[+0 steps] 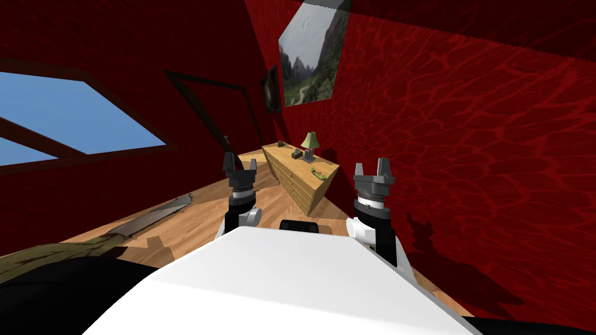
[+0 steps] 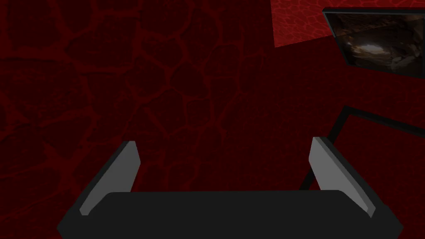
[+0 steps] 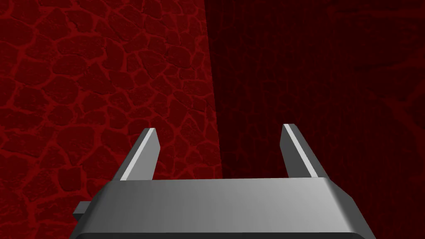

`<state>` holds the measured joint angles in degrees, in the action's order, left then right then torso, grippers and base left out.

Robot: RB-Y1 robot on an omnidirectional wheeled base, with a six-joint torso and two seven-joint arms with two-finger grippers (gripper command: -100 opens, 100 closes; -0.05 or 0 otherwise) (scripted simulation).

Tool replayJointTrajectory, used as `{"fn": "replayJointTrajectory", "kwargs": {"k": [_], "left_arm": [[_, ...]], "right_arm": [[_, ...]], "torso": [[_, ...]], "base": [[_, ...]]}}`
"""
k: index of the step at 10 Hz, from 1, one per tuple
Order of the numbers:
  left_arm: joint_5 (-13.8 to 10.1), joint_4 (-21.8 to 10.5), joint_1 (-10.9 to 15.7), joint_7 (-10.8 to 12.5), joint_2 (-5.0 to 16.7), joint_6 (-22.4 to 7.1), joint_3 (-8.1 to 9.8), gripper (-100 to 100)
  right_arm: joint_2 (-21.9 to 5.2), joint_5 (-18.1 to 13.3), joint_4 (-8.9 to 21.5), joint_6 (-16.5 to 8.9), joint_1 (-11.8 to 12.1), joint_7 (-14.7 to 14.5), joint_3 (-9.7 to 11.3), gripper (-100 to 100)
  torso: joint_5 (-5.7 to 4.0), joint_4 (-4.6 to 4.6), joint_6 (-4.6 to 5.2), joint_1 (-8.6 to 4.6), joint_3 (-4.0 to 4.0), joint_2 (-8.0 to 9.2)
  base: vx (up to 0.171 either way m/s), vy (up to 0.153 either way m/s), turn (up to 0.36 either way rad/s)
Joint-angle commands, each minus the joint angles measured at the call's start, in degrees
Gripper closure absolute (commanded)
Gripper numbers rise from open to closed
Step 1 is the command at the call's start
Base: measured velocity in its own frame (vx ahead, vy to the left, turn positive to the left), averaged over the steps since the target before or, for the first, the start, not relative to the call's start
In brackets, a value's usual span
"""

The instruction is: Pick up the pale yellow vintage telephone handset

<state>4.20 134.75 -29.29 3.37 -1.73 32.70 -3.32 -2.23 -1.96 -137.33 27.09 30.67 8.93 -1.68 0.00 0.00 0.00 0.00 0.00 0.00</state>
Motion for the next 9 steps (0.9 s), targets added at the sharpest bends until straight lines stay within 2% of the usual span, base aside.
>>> {"fn": "replayJointTrajectory", "kwargs": {"k": [1,6,7,9], "left_arm": [[0.00,0.00,0.00,0.00,0.00,0.00,0.00,0],[0.00,0.00,0.01,0.00,0.00,0.00,0.00,0],[0.00,0.00,0.01,0.00,0.00,0.00,0.00,0],[0.00,0.00,0.01,0.00,0.00,0.00,0.00,0]], "right_arm": [[-1.60,-0.70,0.78,0.06,0.55,0.19,0.17,-100],[-9.99,-6.10,6.35,0.76,4.56,1.59,1.05,-100],[-10.67,-6.10,6.35,0.76,4.56,1.59,1.05,-100],[-14.66,-9.26,9.22,1.20,6.84,2.48,1.46,-100]], "torso": [[0.00,0.00,0.00,0.00,0.00,0.00],[-0.06,0.05,-0.01,-0.25,0.14,0.24],[-0.05,0.06,-0.01,-0.22,0.17,0.30],[-0.03,0.04,-0.01,-0.13,0.09,0.16]], "base": [[-0.011,-0.023,0.048],[-0.059,-0.054,0.142],[-0.055,-0.032,0.052],[-0.038,-0.017,0.215]]}}
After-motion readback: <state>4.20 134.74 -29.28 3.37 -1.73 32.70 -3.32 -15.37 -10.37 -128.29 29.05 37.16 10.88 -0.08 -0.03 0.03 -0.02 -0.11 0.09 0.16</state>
